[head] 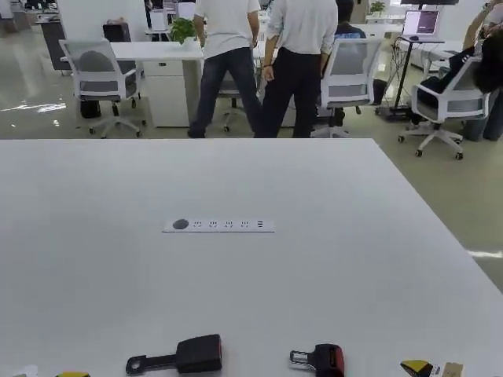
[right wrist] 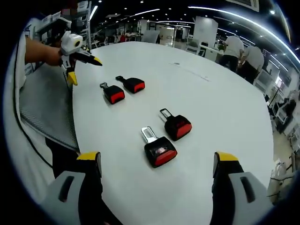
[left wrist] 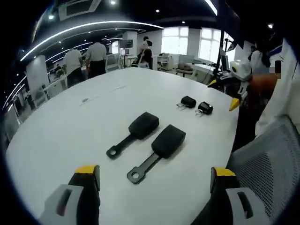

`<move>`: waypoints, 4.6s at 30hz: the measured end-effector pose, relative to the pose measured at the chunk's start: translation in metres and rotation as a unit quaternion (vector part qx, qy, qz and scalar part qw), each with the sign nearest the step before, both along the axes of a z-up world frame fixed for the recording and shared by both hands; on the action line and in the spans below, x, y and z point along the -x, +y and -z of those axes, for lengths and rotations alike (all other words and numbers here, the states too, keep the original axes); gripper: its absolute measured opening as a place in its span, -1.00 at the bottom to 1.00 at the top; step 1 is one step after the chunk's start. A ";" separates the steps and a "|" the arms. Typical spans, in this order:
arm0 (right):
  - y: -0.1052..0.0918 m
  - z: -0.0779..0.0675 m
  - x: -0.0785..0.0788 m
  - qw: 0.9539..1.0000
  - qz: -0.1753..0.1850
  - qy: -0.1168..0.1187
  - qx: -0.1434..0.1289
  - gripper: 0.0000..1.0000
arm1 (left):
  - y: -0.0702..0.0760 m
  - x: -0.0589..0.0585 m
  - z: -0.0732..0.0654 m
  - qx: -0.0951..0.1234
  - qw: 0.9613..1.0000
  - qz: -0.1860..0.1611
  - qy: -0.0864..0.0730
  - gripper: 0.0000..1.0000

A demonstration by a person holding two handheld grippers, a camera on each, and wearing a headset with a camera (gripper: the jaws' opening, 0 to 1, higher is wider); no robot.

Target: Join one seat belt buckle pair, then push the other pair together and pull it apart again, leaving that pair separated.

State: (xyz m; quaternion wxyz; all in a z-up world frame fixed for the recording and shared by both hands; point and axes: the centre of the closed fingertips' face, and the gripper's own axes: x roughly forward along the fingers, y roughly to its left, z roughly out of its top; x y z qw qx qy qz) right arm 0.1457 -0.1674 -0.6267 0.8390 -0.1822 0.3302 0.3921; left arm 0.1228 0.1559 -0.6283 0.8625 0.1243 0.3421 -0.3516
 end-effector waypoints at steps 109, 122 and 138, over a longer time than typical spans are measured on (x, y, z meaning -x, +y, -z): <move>0.008 0.017 0.015 0.999 -0.030 0.008 0.034 0.33 | -0.021 0.000 0.005 0.017 0.999 0.028 -0.003 0.38; 0.018 0.017 0.014 0.997 -0.062 0.007 0.038 0.06 | -0.034 -0.003 0.012 -0.001 0.996 0.084 -0.008 0.10; 0.009 0.030 0.011 0.993 -0.090 0.010 0.070 -0.10 | -0.058 -0.004 0.026 -0.028 0.989 0.145 0.000 0.00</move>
